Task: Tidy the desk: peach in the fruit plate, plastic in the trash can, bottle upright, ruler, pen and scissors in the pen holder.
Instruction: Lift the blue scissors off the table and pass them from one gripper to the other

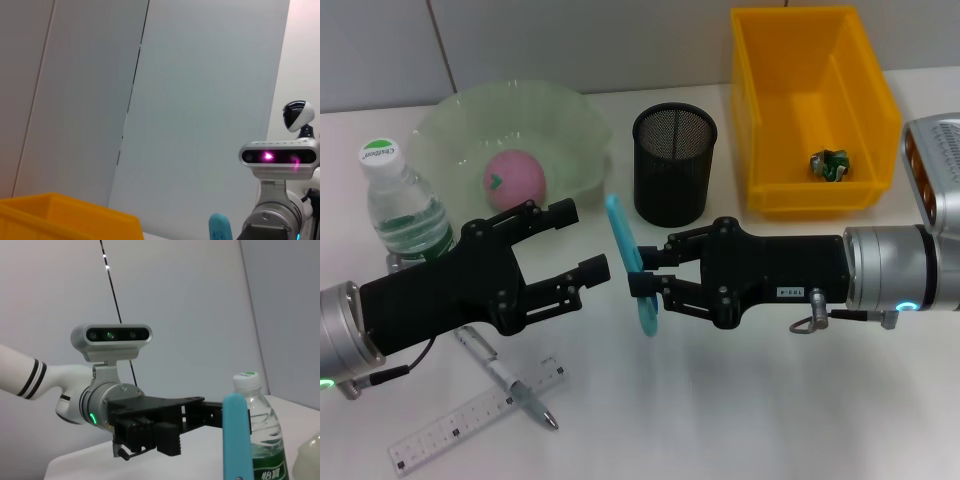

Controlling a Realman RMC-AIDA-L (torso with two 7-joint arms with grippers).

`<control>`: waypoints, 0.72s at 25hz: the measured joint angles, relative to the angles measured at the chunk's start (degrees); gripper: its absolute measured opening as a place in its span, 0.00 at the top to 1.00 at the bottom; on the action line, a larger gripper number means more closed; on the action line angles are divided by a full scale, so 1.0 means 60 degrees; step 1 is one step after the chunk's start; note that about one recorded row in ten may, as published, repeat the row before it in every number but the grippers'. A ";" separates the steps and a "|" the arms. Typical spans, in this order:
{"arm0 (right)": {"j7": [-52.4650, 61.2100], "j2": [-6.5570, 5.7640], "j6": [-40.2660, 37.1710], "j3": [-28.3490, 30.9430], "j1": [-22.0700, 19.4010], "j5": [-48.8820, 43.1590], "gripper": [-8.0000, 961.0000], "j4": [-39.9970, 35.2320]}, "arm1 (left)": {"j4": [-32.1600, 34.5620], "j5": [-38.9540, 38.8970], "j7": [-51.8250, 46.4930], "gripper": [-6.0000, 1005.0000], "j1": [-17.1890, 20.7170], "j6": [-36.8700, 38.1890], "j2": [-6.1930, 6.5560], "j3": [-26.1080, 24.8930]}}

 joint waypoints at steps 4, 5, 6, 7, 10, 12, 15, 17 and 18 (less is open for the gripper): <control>-0.0089 -0.0003 0.0001 0.0030 -0.0035 0.0134 0.75 0.0007 | -0.0167 -0.0072 0.0192 0.29 -0.0068 0.0004 -0.0006 0.0000; -0.0089 -0.0003 0.0001 0.0030 -0.0035 0.0134 0.75 0.0007 | -0.0248 -0.0135 0.0248 0.29 -0.0084 -0.0005 -0.0006 0.0000; -0.0127 -0.0001 0.0007 0.0036 -0.0059 0.0218 0.75 0.0011 | -0.0307 -0.0201 0.0298 0.29 -0.0093 -0.0021 -0.0006 0.0000; -0.0211 0.0001 0.0028 0.0040 -0.0099 0.0384 0.75 0.0038 | -0.0361 -0.0273 0.0355 0.29 -0.0096 -0.0033 -0.0006 0.0000; -0.0849 0.0013 0.0089 0.0053 -0.0253 0.1166 0.75 0.0438 | -0.0646 -0.0538 0.0599 0.29 -0.0128 -0.0047 -0.0004 -0.0002; -0.1430 0.0020 0.0142 0.0057 -0.0306 0.1740 0.75 0.0897 | -0.0942 -0.0827 0.0862 0.29 -0.0189 -0.0048 -0.0002 -0.0001; -0.2321 0.0028 0.0262 0.0042 -0.0315 0.2518 0.75 0.1703 | -0.1415 -0.1259 0.1332 0.29 -0.0307 -0.0057 -0.0006 -0.0001; -0.2928 0.0038 0.0379 0.0025 -0.0243 0.2986 0.75 0.2271 | -0.1799 -0.1494 0.1779 0.29 -0.0455 -0.0059 -0.0008 -0.0001; -0.3321 0.0052 0.0425 0.0025 -0.0184 0.3201 0.75 0.2583 | -0.1922 -0.1556 0.1955 0.29 -0.0511 -0.0059 -0.0009 -0.0001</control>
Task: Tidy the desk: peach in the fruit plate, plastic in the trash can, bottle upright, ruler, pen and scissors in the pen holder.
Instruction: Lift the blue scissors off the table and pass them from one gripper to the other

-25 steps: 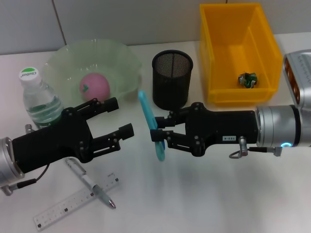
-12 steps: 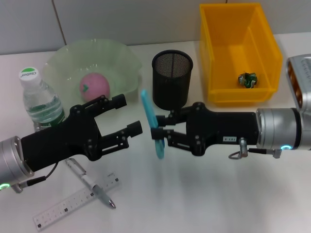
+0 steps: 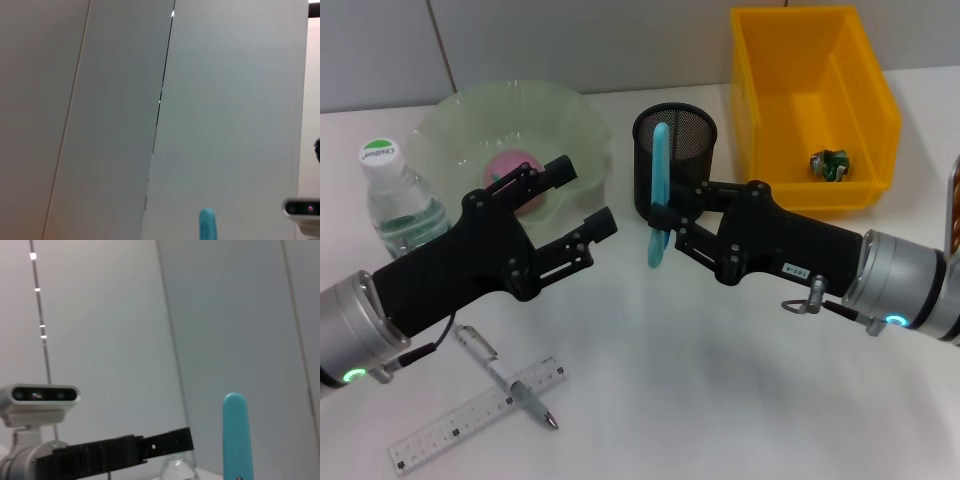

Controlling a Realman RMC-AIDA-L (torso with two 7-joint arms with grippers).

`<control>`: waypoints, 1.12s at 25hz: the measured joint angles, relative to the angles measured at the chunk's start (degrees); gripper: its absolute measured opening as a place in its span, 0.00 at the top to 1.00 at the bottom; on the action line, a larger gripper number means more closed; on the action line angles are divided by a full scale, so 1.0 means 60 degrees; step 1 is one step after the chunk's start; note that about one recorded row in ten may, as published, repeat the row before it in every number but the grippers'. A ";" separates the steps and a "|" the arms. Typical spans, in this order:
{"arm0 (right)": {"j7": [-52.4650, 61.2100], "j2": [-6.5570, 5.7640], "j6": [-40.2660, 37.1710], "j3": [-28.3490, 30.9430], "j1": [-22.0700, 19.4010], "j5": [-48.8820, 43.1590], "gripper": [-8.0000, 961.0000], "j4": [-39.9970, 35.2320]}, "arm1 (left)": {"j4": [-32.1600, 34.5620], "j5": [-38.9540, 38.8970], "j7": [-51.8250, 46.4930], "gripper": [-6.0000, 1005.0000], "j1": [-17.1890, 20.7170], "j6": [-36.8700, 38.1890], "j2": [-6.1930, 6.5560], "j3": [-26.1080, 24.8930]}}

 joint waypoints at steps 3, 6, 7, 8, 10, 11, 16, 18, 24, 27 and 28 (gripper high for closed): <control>-0.0823 0.0028 0.0059 0.0020 0.0179 0.0551 0.75 0.0723 | -0.0613 -0.0216 0.0709 0.29 -0.0239 0.0000 -0.0003 -0.0040; -0.1881 0.0036 0.0087 0.0039 0.0487 0.1293 0.75 0.1669 | -0.1377 -0.0520 0.1623 0.29 -0.0520 -0.0093 -0.0005 -0.0121; -0.1881 0.0036 0.0087 0.0039 0.0487 0.1293 0.75 0.1669 | -0.1377 -0.0520 0.1623 0.29 -0.0520 -0.0093 -0.0005 -0.0121; -0.2191 0.0036 0.0090 0.0062 0.0596 0.1493 0.75 0.1957 | -0.1575 -0.0668 0.1855 0.29 -0.0590 -0.0155 -0.0006 -0.0123; -0.2594 0.0036 0.0096 0.0132 0.0755 0.1707 0.75 0.2332 | -0.1917 -0.0915 0.2290 0.30 -0.0715 -0.0254 -0.0006 -0.0166; -0.2946 0.0036 0.0102 0.0306 0.0889 0.1760 0.75 0.2681 | -0.2269 -0.1048 0.2717 0.30 -0.0832 -0.0321 -0.0006 -0.0375; -0.3729 0.0036 0.0114 0.0768 0.1082 0.1717 0.75 0.3487 | -0.2876 -0.1051 0.3248 0.30 -0.0955 -0.0517 -0.0006 -0.0854; -0.3913 0.0036 0.0115 0.0813 0.1114 0.1710 0.75 0.3635 | -0.2920 -0.1041 0.3286 0.30 -0.0956 -0.0537 -0.0006 -0.0865; -0.4958 0.0035 0.0298 0.1892 0.1279 0.0756 0.75 0.4436 | -0.3087 -0.1002 0.3413 0.30 -0.0907 -0.0725 -0.0006 -0.0863; -0.5682 0.0035 0.0668 0.3401 0.1287 -0.0513 0.75 0.4842 | -0.3242 -0.0990 0.3679 0.30 -0.0896 -0.0744 -0.0005 -0.0863; -0.5976 0.0035 0.0818 0.3990 0.1268 -0.1027 0.75 0.5004 | -0.3268 -0.0990 0.3742 0.30 -0.0894 -0.0745 -0.0005 -0.0863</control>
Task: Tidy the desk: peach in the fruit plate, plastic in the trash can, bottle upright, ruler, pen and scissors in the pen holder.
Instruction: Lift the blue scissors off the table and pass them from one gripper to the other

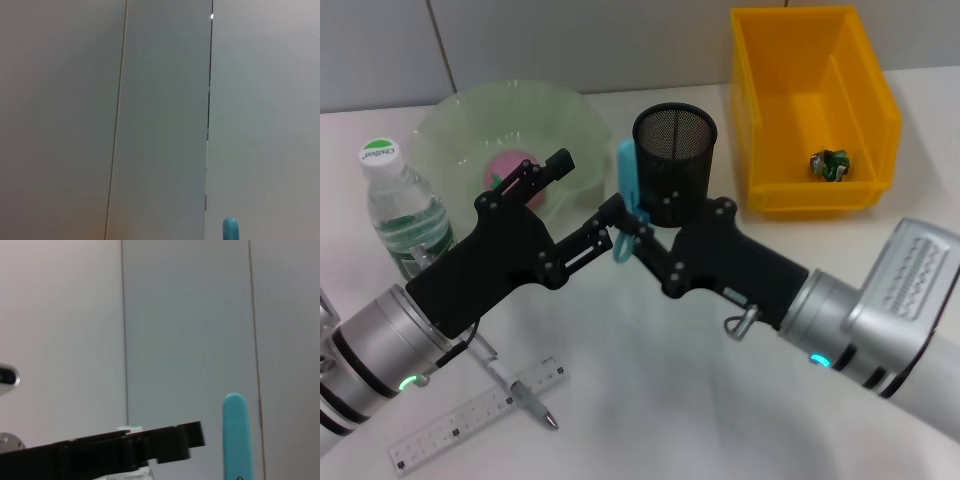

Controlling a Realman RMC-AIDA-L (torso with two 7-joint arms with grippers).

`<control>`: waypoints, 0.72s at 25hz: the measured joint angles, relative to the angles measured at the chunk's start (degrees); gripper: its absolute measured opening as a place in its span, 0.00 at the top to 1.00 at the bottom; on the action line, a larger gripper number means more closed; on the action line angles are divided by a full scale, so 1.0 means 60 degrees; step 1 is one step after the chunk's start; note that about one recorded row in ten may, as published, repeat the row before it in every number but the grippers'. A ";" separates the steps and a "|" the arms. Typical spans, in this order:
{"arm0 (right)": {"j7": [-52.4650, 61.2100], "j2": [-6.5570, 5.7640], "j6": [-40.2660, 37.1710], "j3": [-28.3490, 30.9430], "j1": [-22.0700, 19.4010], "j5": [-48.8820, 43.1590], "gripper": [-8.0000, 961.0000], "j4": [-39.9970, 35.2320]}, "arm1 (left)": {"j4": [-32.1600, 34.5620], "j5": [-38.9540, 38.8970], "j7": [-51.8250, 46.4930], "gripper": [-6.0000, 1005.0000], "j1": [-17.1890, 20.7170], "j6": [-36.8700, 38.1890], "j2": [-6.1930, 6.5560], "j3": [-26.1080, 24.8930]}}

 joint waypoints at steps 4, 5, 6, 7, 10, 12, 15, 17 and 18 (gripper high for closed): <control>-0.0682 0.0001 0.0502 0.1677 -0.0087 -0.1412 0.75 0.0394 | -0.0022 -0.0018 0.0047 0.30 0.0041 -0.0001 0.0000 -0.0006; -0.0754 0.0000 0.0604 0.1955 -0.0095 -0.1677 0.75 0.0453 | -0.0022 -0.0023 0.0048 0.30 0.0051 0.0002 0.0000 -0.0021; -0.0803 0.0000 0.0701 0.2174 -0.0100 -0.1930 0.75 0.0506 | -0.0023 -0.0024 0.0049 0.30 0.0057 0.0004 0.0000 -0.0039; -0.0836 0.0000 0.0767 0.2348 -0.0101 -0.2124 0.75 0.0553 | -0.0024 -0.0023 0.0052 0.30 0.0069 0.0011 0.0000 -0.0076; -0.1127 0.0001 0.0862 0.2635 -0.0107 -0.2420 0.75 0.0739 | -0.0027 -0.0004 0.0054 0.31 0.0103 0.0052 0.0000 -0.0201; -0.1402 0.0000 0.0902 0.2708 -0.0114 -0.2442 0.75 0.0875 | -0.0028 -0.0005 0.0054 0.31 0.0119 0.0059 -0.0001 -0.0231; -0.1563 0.0000 0.1045 0.2848 -0.0115 -0.2459 0.75 0.1014 | -0.0028 -0.0007 0.0054 0.31 0.0126 0.0062 0.0000 -0.0233; -0.1570 0.0000 0.1091 0.2927 -0.0109 -0.2476 0.75 0.1054 | -0.0028 -0.0017 0.0054 0.31 0.0156 0.0062 0.0000 -0.0260; -0.1573 0.0000 0.1107 0.2979 -0.0079 -0.2498 0.75 0.1084 | -0.0028 -0.0009 0.0056 0.31 0.0168 0.0043 0.0000 -0.0323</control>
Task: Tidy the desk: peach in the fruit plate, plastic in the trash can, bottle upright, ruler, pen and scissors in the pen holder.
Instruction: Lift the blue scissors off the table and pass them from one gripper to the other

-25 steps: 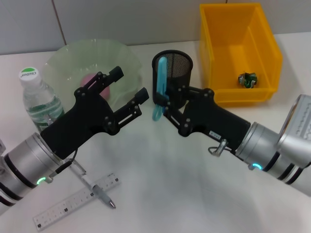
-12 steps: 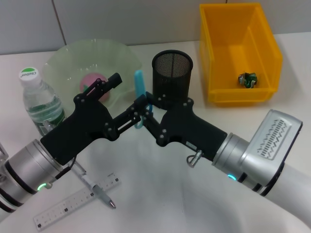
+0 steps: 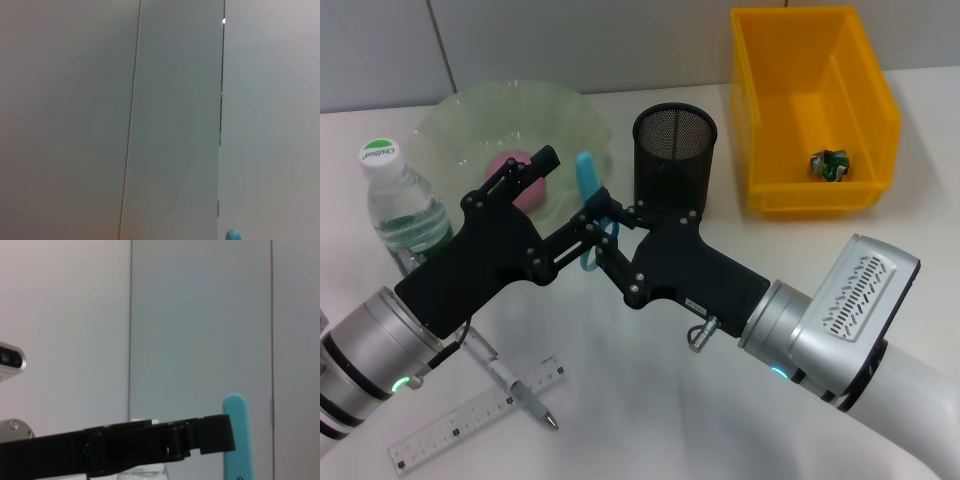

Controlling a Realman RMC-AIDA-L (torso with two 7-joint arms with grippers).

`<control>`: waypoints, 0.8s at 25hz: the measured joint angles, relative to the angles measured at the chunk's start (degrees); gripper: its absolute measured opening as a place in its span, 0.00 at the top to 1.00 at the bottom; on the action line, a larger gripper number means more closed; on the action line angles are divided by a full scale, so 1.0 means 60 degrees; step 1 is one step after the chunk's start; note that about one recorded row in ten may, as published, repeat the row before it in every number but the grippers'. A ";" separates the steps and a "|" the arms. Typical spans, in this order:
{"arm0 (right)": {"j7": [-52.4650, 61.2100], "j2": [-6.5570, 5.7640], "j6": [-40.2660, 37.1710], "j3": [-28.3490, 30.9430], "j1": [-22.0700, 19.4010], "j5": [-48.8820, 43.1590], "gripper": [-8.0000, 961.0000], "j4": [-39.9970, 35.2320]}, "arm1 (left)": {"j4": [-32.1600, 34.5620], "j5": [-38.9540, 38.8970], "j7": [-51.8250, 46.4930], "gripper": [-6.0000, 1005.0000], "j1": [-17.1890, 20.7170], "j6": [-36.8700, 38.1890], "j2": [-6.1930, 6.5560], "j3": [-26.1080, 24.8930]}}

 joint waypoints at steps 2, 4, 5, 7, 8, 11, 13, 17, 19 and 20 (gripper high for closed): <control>-0.0002 0.0000 0.0027 0.0024 0.0013 -0.0021 0.75 0.0016 | 0.0001 0.0016 0.0000 0.31 0.0000 -0.0013 0.0000 -0.0035; -0.0004 0.0000 0.0185 0.0170 0.0050 -0.0207 0.75 0.0033 | 0.0001 0.0033 0.0000 0.31 -0.0001 -0.0028 0.0000 -0.0051; -0.0004 0.0000 0.0290 0.0301 0.0062 -0.0359 0.75 0.0035 | 0.0001 0.0034 0.0000 0.31 -0.0001 -0.0034 0.0000 -0.0051; -0.0006 0.0000 0.0499 0.0684 0.0053 -0.0786 0.75 0.0043 | 0.0001 0.0032 0.0000 0.31 0.0000 -0.0051 0.0000 -0.0050; -0.0007 0.0000 0.0578 0.0894 0.0035 -0.1023 0.75 0.0052 | 0.0001 0.0027 0.0000 0.31 -0.0001 -0.0060 0.0000 -0.0050; -0.0008 0.0000 0.0779 0.1413 -0.0001 -0.1569 0.75 0.0091 | 0.0004 -0.0016 0.0000 0.31 0.0006 -0.0096 0.0000 -0.0046; -0.0009 0.0000 0.0847 0.1593 -0.0006 -0.1721 0.75 0.0109 | 0.0010 -0.0020 0.0000 0.31 0.0014 -0.0099 0.0000 -0.0045; -0.0013 0.0000 0.0866 0.1691 -0.0008 -0.1776 0.75 0.0115 | 0.0013 -0.0028 0.0001 0.31 0.0068 -0.0141 0.0000 -0.0228; -0.0017 0.0000 0.0872 0.1694 -0.0008 -0.1778 0.75 0.0119 | 0.0019 -0.0026 0.0001 0.31 0.0076 -0.0173 0.0000 -0.0250; -0.0020 0.0000 0.0874 0.1696 -0.0007 -0.1780 0.75 0.0119 | 0.0023 -0.0021 0.0001 0.32 0.0082 -0.0209 -0.0001 -0.0264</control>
